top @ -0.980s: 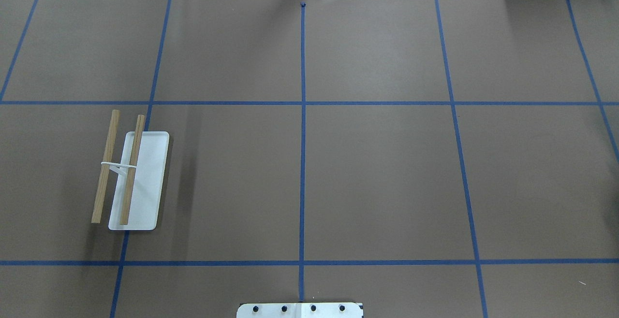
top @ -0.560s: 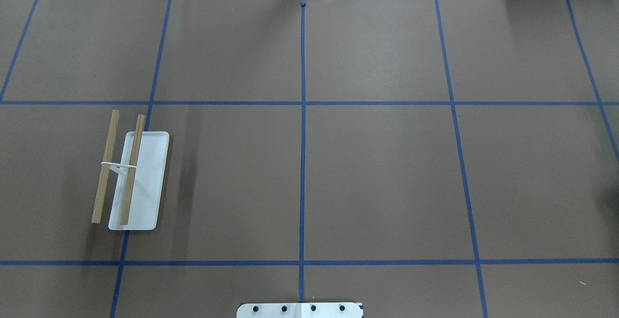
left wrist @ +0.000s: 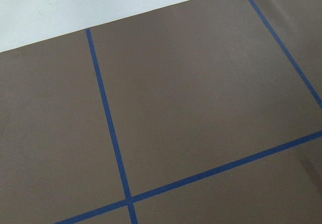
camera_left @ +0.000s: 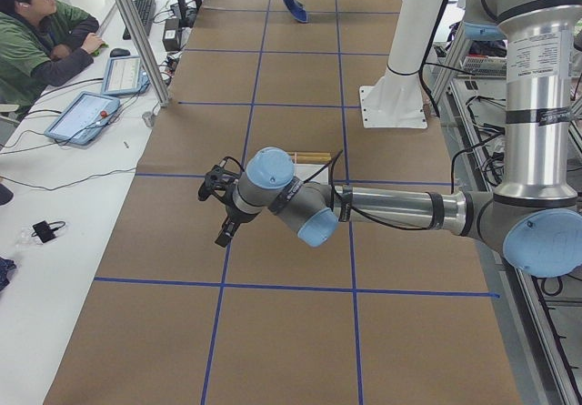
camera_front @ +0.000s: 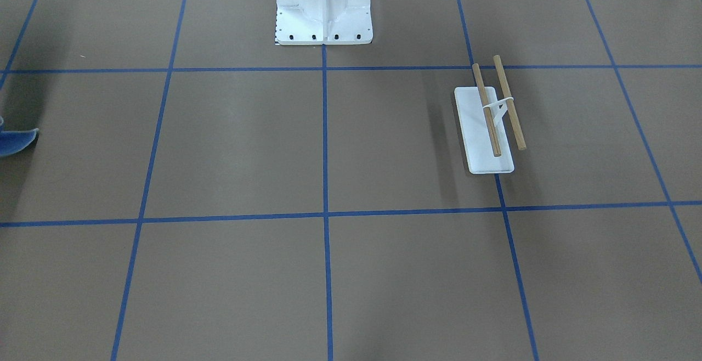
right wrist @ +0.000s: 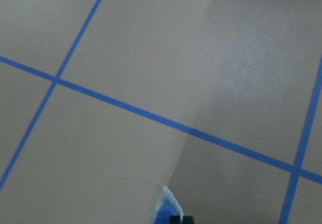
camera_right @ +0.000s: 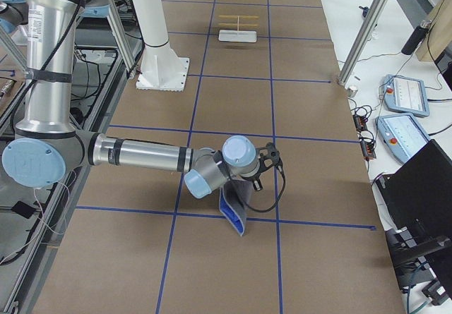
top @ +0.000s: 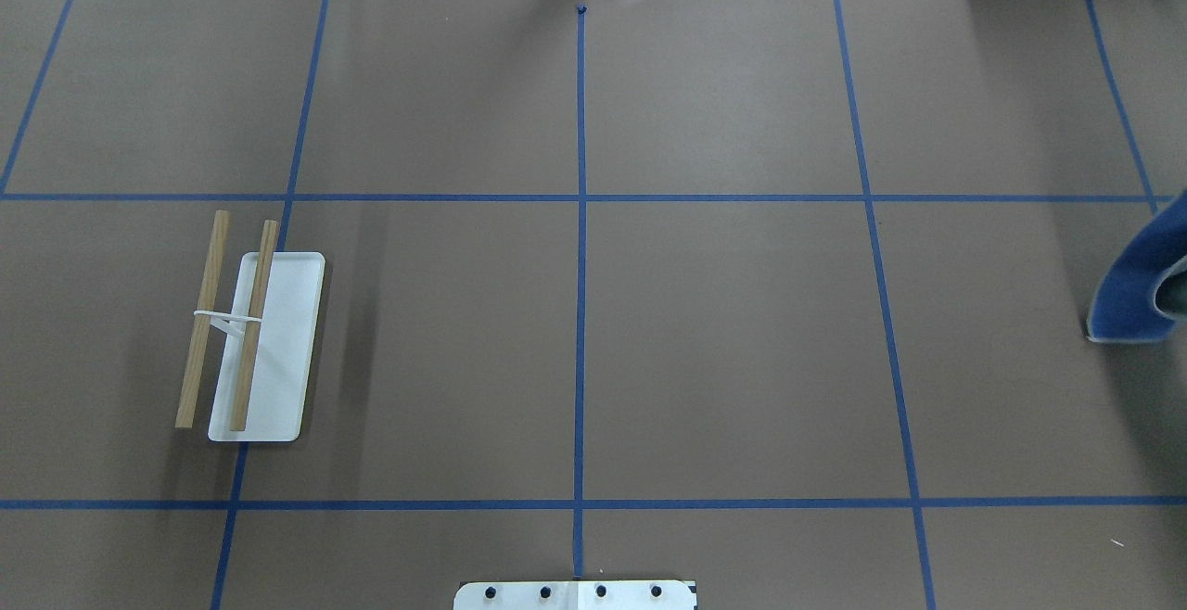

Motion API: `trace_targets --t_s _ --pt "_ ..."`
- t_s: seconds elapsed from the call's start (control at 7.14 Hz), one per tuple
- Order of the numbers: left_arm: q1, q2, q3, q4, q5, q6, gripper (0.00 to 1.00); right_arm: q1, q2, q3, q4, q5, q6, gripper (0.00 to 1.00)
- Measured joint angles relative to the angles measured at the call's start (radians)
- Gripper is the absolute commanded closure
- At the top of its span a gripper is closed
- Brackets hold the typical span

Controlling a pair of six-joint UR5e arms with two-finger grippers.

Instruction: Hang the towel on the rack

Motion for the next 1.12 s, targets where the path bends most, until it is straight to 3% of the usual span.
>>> trace_targets --t_s 0.28,0.56,0.84,1.12 --pt "0.003 -0.042 -0.005 -0.002 -0.061 -0.149 0.01 -0.037 0.124 0.132 -0.168 0.000 0.177 1.00" --pt "0.038 -0.129 -0.030 -0.002 -0.111 -0.432 0.01 -0.129 0.295 0.166 -0.220 -0.047 0.425 1.00" --pt "0.159 -0.245 -0.072 -0.001 -0.115 -0.726 0.01 -0.267 0.431 0.203 -0.226 -0.171 0.650 1.00" --pt "0.295 -0.353 -0.090 -0.007 -0.108 -0.989 0.01 -0.410 0.509 0.285 -0.225 -0.318 0.763 1.00"
